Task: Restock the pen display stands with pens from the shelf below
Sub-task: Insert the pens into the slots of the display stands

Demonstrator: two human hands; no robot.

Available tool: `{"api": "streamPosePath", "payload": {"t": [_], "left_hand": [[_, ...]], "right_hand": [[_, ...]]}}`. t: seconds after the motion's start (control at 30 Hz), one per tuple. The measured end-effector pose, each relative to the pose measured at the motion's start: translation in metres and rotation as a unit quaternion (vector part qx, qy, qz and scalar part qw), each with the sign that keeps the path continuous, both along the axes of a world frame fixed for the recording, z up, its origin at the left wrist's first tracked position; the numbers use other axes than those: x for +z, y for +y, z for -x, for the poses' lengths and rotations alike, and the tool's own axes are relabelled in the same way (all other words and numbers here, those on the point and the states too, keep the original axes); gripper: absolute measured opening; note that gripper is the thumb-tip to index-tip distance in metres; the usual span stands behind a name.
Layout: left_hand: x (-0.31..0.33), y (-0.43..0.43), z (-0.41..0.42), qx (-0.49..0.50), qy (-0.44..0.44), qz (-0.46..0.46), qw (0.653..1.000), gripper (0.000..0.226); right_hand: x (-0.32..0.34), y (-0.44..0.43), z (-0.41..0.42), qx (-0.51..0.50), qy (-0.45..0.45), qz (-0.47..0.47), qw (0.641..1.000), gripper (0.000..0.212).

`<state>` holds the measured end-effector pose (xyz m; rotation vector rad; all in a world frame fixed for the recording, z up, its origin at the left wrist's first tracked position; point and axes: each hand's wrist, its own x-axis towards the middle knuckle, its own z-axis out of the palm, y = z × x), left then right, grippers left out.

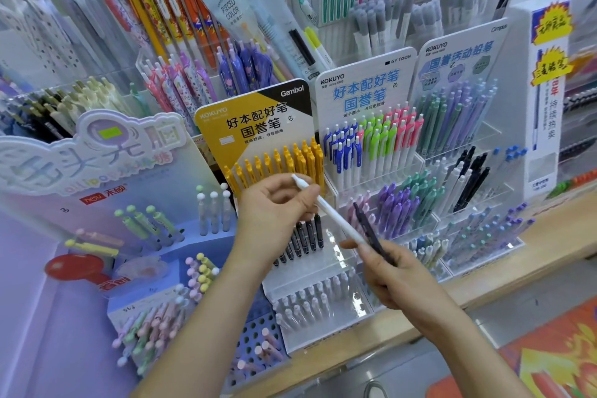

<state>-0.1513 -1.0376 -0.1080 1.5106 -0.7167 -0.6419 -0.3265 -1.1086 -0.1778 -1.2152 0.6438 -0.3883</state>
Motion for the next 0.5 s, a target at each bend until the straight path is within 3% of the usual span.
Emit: {"api": "streamPosePath", "payload": {"t": [0.07, 0.17, 0.3, 0.5], "left_hand": [[0.001, 0.005, -0.007, 0.019, -0.069, 0.019, 0.997, 0.011], [-0.006, 0.014, -0.007, -0.021, -0.159, -0.022, 0.987, 0.016], [-0.031, 0.02, 0.005, -0.052, -0.197, -0.106, 0.973, 0.013], [-0.08, 0.027, 0.023, -0.121, -0.283, -0.194, 0.931, 0.016]], "right_hand": [[-0.004, -0.008, 0.01, -0.054, 0.02, -0.003, 0.998, 0.039], [-0.013, -0.018, 0.025, -0.136, 0.02, -0.033, 0.99, 0.037], [-0.017, -0.018, 0.033, -0.179, -0.002, -0.044, 0.983, 0.017], [-0.027, -0.003, 0.04, -0.202, 0.017, 0.001, 0.979, 0.017]]}}
